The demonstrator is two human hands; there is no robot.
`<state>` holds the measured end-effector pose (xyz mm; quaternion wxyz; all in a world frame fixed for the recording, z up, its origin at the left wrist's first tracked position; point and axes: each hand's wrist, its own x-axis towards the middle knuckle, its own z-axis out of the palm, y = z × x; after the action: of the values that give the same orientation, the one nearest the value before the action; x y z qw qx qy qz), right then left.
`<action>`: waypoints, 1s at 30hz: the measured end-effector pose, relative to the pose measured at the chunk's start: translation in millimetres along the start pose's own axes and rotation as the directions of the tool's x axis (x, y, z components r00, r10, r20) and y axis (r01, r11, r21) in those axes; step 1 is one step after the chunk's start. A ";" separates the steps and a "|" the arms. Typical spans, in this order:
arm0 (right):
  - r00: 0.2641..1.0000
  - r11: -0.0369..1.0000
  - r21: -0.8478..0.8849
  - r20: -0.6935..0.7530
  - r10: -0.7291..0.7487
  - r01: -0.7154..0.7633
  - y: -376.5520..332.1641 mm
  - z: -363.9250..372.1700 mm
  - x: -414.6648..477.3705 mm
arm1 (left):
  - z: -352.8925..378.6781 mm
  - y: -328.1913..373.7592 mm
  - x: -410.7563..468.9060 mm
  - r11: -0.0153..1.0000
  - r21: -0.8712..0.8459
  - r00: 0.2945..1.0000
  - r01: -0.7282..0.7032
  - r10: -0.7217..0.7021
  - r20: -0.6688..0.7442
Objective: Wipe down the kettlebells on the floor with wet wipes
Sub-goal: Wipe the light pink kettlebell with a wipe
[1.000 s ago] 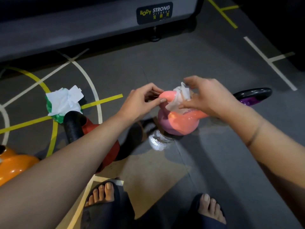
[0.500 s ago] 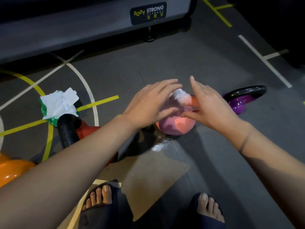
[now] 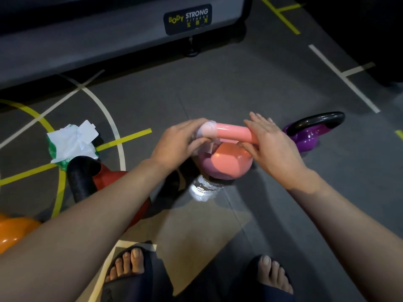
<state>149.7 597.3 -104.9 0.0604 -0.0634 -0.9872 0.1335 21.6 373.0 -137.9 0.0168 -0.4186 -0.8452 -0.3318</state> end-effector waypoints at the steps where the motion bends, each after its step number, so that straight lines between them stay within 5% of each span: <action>1: 1.000 1.000 0.004 -0.009 0.006 -0.006 0.4 0.7 -0.1 | 3.4 0.2 -4.5 0.993 -0.077 0.995 0.090 -0.093 -0.027; 4: 1.000 1.000 0.030 -0.025 0.008 -0.008 -0.1 3.3 -1.0 | 14.0 4.5 -10.2 0.930 -0.236 0.953 0.281 -0.300 -0.048; 11: 0.999 0.998 0.058 -0.047 -0.002 0.005 0.3 6.9 -1.3 | 34.7 4.8 -8.8 0.735 -0.453 0.848 0.504 -0.520 0.101; 16: 0.995 0.998 0.059 -0.099 0.012 -0.006 1.5 13.7 -0.5 | 66.8 21.4 3.9 0.422 -0.648 0.644 0.635 -0.751 0.142; 18: 0.993 0.998 0.062 -0.114 0.020 -0.013 0.8 16.4 -0.8 | 74.9 14.5 3.8 0.455 -0.609 0.619 0.650 -0.782 0.076; 25: 0.993 1.000 0.004 -0.116 -0.022 0.022 4.1 12.4 -0.8 | 40.8 2.5 -5.7 0.663 -0.365 0.753 0.653 -0.619 0.222; 27: 0.992 1.000 -0.006 -0.124 -0.026 0.025 2.9 12.7 -2.3 | 30.8 -12.3 -25.1 0.718 -0.189 0.742 0.670 -0.655 0.141; 30: 0.990 1.000 0.015 -0.142 -0.008 0.010 -1.5 9.1 -9.8 | 11.4 -12.4 -37.4 0.678 -0.272 0.699 0.683 -0.715 -0.026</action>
<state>157.9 592.1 -114.2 0.1318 -0.0679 -0.9795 0.1362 39.8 348.2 -165.0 -0.1075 -0.0395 -0.8909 -0.4395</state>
